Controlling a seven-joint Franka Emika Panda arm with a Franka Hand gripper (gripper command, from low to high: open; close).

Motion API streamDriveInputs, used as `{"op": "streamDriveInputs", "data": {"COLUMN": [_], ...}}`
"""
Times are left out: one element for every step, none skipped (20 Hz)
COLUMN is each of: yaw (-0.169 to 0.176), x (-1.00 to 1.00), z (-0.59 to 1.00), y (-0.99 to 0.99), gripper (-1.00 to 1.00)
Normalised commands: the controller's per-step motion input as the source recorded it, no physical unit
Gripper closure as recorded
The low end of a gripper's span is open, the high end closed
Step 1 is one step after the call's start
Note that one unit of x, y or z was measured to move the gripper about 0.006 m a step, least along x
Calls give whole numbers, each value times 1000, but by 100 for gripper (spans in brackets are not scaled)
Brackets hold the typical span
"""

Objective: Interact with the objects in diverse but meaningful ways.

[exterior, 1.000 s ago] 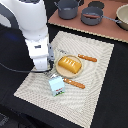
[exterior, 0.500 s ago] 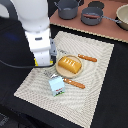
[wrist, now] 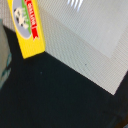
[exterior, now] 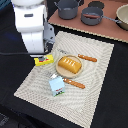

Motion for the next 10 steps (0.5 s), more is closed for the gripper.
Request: {"op": "streamDriveInputs", "data": {"yaw": [-151,-149,-146,-146,-147,-138,-136,-135,-135,-129], "x": [731,737,746,751,769,809,811,814,817,823], "z": [683,686,677,637,597,511,494,494,497,460], "y": [-191,-191,-203,-229,-240,-257,-263,-269,-280,-311], "gripper": [-100,-100,-100,-100,-100,-100,-100,-100,-100,-100]}}
